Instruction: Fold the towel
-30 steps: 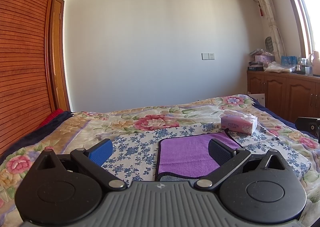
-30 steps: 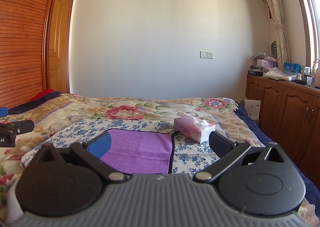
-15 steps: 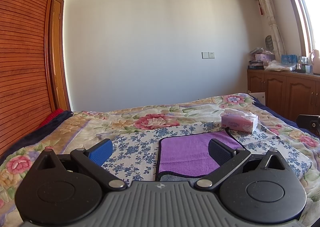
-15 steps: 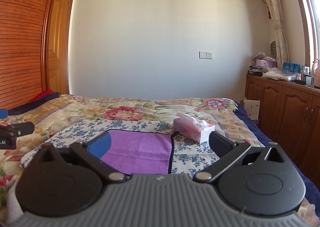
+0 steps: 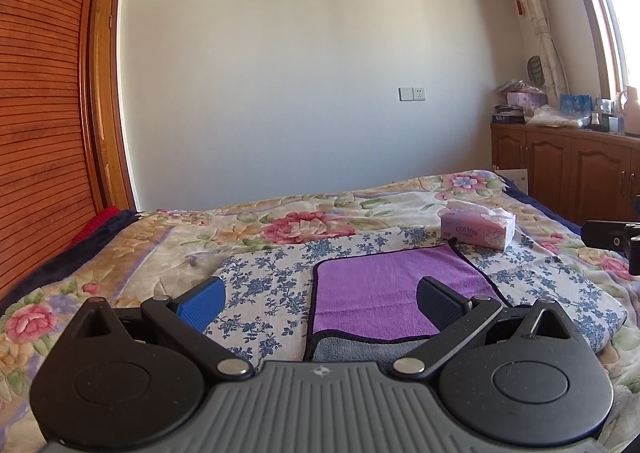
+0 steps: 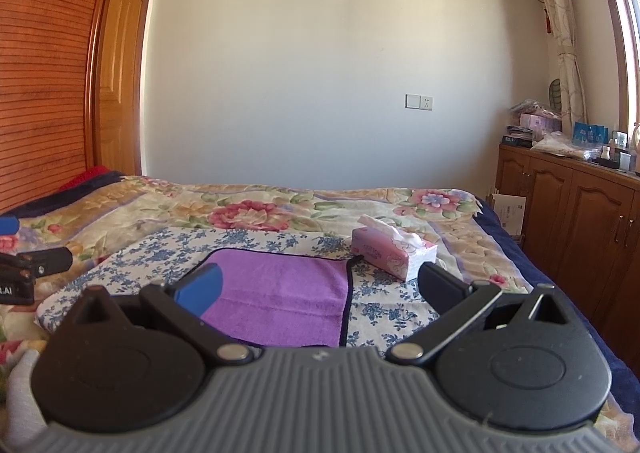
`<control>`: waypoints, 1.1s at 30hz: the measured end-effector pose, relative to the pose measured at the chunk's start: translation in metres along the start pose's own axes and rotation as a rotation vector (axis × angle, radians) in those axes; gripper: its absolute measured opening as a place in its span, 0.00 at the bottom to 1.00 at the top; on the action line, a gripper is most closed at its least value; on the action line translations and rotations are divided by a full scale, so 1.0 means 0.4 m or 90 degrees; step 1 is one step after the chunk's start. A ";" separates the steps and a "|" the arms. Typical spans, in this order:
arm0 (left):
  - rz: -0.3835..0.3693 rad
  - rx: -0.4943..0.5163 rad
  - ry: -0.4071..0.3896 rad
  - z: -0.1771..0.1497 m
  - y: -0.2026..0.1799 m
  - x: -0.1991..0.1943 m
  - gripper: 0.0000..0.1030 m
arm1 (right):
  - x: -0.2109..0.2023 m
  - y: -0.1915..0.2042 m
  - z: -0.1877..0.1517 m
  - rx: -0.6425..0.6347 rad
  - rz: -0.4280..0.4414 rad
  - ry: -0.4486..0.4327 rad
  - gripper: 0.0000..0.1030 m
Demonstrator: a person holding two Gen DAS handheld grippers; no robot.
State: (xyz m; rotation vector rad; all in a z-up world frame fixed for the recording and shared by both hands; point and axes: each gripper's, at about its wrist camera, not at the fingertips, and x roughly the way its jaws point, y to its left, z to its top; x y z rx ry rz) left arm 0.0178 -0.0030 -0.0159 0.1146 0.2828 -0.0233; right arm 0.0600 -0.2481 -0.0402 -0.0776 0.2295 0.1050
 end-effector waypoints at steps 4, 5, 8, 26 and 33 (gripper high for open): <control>-0.001 -0.003 0.016 -0.003 0.008 0.023 1.00 | 0.019 0.004 0.000 -0.006 0.005 0.006 1.00; -0.001 -0.005 0.020 -0.005 0.010 0.029 1.00 | 0.025 0.004 -0.001 -0.007 0.006 0.009 1.00; 0.004 -0.004 0.031 -0.008 0.013 0.048 1.00 | 0.044 0.004 -0.004 -0.007 0.008 0.021 1.00; -0.013 -0.012 0.091 -0.019 0.025 0.167 1.00 | 0.150 0.009 -0.016 -0.031 0.036 0.093 1.00; -0.027 -0.014 0.120 -0.027 0.034 0.214 1.00 | 0.199 0.005 -0.025 -0.038 0.044 0.133 1.00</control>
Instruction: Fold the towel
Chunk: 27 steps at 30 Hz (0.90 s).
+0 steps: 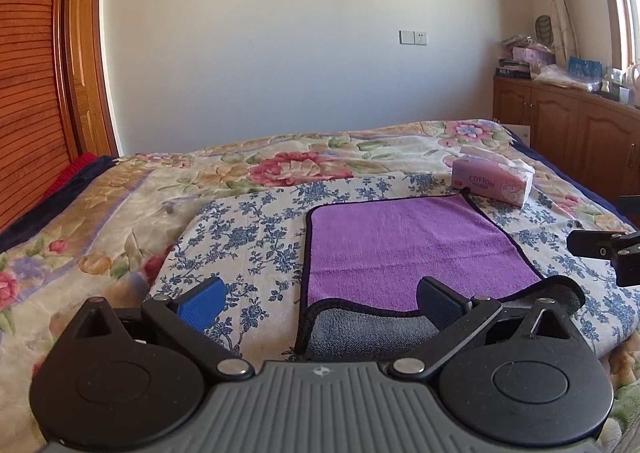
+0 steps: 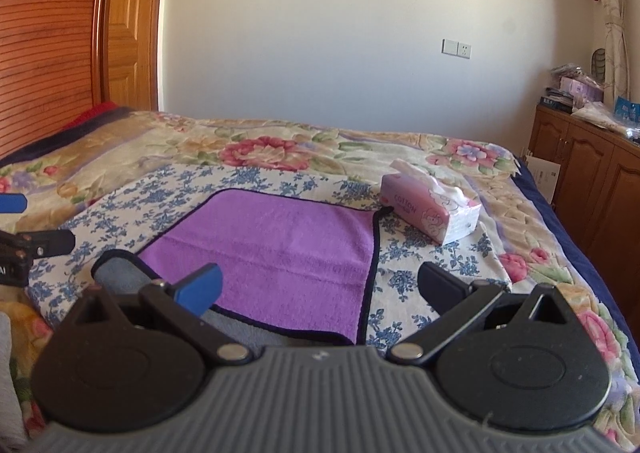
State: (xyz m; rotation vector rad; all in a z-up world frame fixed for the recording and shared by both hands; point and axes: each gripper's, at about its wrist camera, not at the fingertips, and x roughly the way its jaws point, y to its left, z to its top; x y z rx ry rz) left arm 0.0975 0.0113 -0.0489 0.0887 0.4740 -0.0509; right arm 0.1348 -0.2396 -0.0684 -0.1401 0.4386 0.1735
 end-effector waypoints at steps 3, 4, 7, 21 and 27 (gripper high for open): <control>-0.010 -0.006 0.011 0.000 0.006 0.020 0.98 | 0.021 -0.001 -0.003 -0.002 0.006 0.018 1.00; -0.012 -0.007 0.014 0.000 0.008 0.026 0.97 | 0.026 -0.001 -0.004 -0.004 0.007 0.022 1.00; -0.023 -0.007 0.019 -0.002 0.015 0.043 0.95 | 0.046 -0.001 -0.006 -0.009 0.013 0.041 1.00; -0.053 -0.018 0.077 -0.012 0.045 0.127 0.71 | 0.117 -0.006 -0.016 -0.015 0.047 0.114 1.00; -0.061 -0.025 0.100 -0.015 0.054 0.163 0.61 | 0.142 -0.014 -0.023 -0.008 0.052 0.147 0.90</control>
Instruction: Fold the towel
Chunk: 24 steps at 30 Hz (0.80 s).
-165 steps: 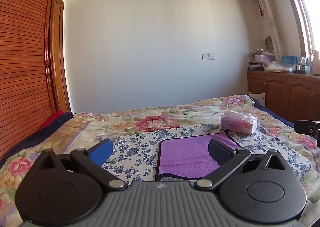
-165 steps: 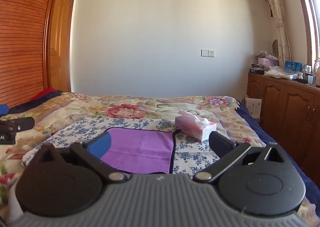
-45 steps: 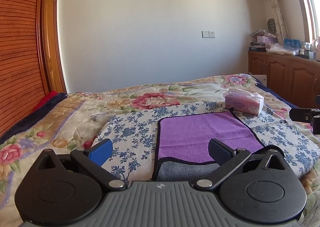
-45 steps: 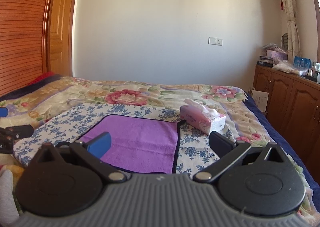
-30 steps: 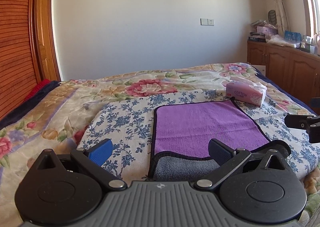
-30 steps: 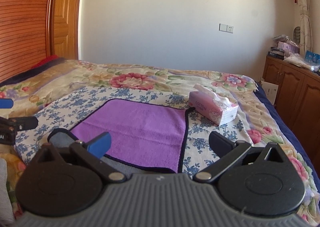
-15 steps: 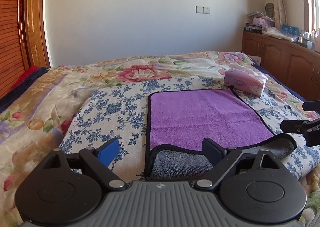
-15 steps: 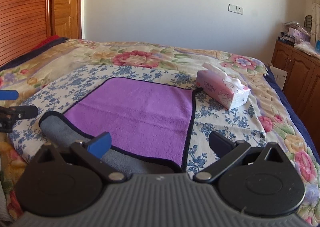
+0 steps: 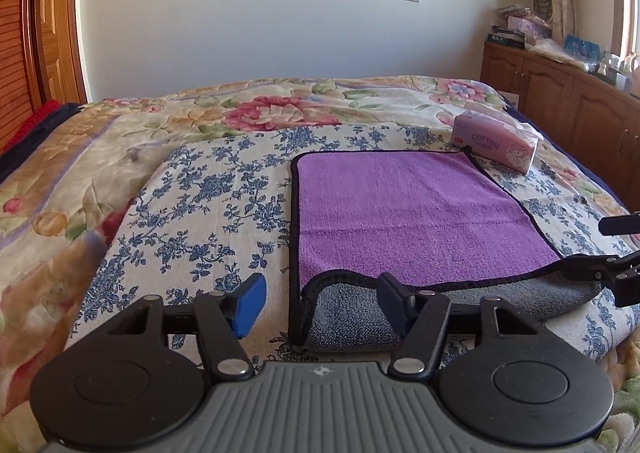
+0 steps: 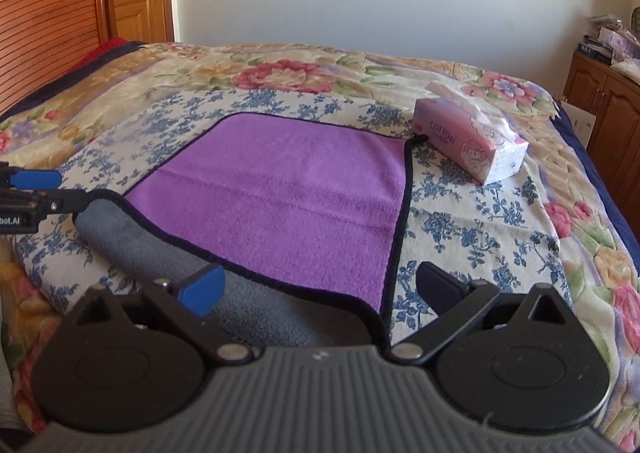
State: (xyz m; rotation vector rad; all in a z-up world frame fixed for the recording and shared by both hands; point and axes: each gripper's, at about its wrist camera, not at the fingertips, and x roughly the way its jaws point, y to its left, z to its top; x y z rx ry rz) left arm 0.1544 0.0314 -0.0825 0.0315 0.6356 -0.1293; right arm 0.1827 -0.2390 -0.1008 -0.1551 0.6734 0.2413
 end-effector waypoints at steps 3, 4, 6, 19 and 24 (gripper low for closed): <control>-0.002 -0.006 0.008 0.002 0.009 0.016 0.58 | 0.015 -0.015 -0.003 0.019 0.002 0.021 0.85; -0.004 -0.009 0.009 0.004 0.012 0.021 0.56 | 0.018 -0.019 -0.003 0.024 0.003 0.025 0.85; -0.006 -0.014 0.012 0.007 0.017 0.030 0.55 | 0.023 -0.027 -0.005 0.034 0.005 0.032 0.84; -0.029 -0.028 0.049 0.006 0.024 0.071 0.34 | 0.049 -0.060 -0.014 0.076 0.025 0.085 0.72; -0.033 -0.027 0.056 0.003 0.023 0.074 0.28 | 0.050 -0.068 -0.014 0.085 0.030 0.105 0.62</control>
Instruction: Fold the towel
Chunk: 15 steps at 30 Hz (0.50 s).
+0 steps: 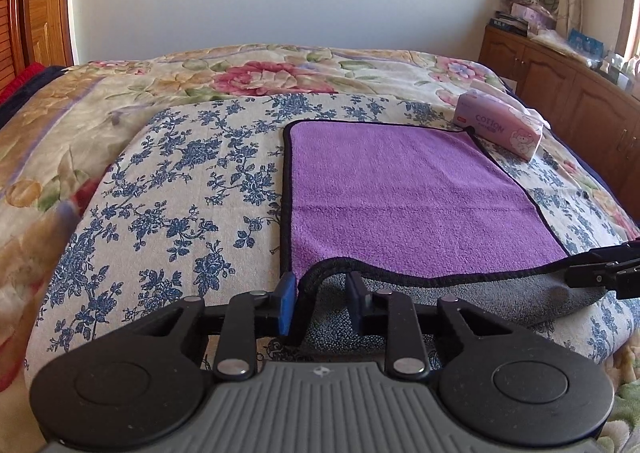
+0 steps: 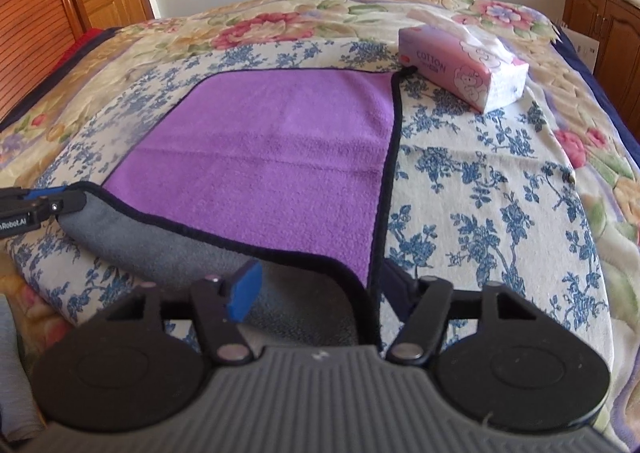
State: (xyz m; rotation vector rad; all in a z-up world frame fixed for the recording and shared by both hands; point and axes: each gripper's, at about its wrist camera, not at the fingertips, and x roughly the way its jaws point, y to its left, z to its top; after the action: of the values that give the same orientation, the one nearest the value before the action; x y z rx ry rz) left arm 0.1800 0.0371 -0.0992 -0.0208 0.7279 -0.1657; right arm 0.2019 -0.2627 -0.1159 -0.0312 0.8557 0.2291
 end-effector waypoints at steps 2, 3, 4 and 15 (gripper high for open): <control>0.000 0.001 0.002 -0.001 0.000 0.001 0.28 | -0.001 -0.008 0.000 0.009 0.001 0.006 0.60; 0.000 0.001 0.004 -0.001 0.000 0.002 0.28 | -0.002 -0.012 0.000 0.012 0.002 0.009 0.59; 0.000 0.002 0.005 -0.002 -0.001 0.003 0.28 | -0.002 -0.016 0.000 0.015 0.002 0.011 0.59; -0.004 0.008 0.008 -0.003 -0.001 0.004 0.07 | 0.002 -0.022 -0.001 0.007 0.004 0.026 0.12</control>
State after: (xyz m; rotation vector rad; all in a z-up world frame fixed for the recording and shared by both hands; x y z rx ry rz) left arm 0.1802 0.0365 -0.1010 -0.0100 0.7398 -0.1764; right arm 0.2040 -0.2710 -0.1172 -0.0230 0.8972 0.2309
